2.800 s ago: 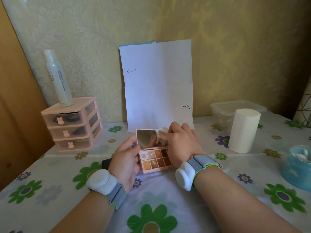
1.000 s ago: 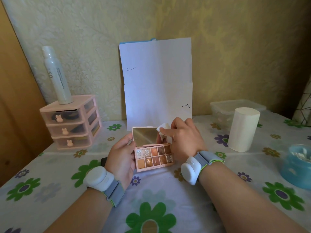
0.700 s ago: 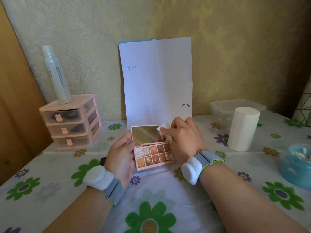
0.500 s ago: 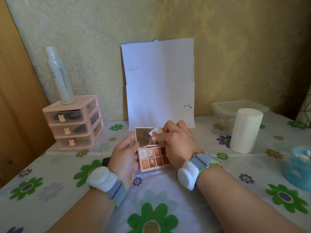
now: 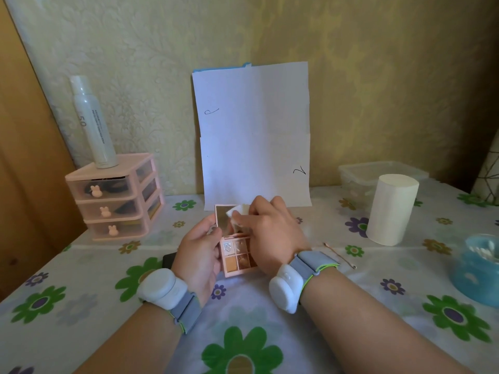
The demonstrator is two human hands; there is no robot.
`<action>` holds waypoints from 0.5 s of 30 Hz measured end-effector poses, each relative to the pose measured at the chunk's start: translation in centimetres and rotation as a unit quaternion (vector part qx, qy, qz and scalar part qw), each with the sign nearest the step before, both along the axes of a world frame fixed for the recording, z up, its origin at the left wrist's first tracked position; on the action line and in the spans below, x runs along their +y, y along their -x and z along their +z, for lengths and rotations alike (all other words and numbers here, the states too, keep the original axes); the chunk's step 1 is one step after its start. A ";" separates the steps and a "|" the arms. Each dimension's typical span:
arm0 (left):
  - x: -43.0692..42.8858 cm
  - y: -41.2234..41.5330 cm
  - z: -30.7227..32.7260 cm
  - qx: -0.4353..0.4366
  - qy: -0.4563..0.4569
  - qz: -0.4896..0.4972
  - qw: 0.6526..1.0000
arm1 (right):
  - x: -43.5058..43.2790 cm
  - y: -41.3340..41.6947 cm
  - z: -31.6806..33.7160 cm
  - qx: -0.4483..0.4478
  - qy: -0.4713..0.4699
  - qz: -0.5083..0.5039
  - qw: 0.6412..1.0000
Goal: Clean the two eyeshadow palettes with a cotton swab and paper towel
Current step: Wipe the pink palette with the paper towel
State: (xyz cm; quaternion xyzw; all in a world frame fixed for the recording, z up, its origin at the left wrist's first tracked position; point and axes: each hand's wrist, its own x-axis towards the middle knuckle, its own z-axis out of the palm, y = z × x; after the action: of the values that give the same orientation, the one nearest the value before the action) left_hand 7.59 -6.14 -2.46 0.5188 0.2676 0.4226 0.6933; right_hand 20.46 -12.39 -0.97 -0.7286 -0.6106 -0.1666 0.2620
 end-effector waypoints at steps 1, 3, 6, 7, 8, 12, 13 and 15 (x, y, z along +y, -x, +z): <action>-0.1 0.0 0.1 -0.007 0.003 -0.006 1.000 | 0.2 0.6 0.1 0.008 -0.004 0.016 1.000; -0.3 -0.1 0.1 -0.007 0.006 -0.012 1.000 | 0.4 1.1 0.1 0.013 -0.008 0.027 1.000; -0.1 0.0 0.0 0.005 0.004 -0.005 1.000 | 0.1 -0.1 -0.2 -0.020 0.000 -0.024 1.000; -0.1 0.0 0.0 0.006 0.007 -0.002 1.000 | 0.1 -0.7 -0.3 -0.017 0.000 -0.047 0.999; -0.1 0.0 0.0 0.008 0.009 -0.001 1.000 | 0.0 -1.0 -0.3 -0.009 -0.003 -0.064 0.998; -0.1 -0.1 0.0 0.004 0.008 -0.007 1.000 | 0.1 -0.6 -0.3 0.005 -0.005 -0.035 0.999; -0.1 -0.1 0.1 0.003 0.005 -0.008 1.000 | 0.2 -0.2 -0.3 0.008 -0.008 -0.007 1.000; -0.1 -0.1 0.0 -0.001 0.004 -0.011 1.000 | 0.5 0.4 -0.4 0.011 -0.015 0.042 0.999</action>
State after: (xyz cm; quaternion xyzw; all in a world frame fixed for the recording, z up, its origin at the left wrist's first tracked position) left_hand 7.68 -6.25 -2.43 0.5181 0.2628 0.4147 0.7004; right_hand 20.03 -11.85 -1.37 -0.6999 -0.6353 -0.1567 0.2863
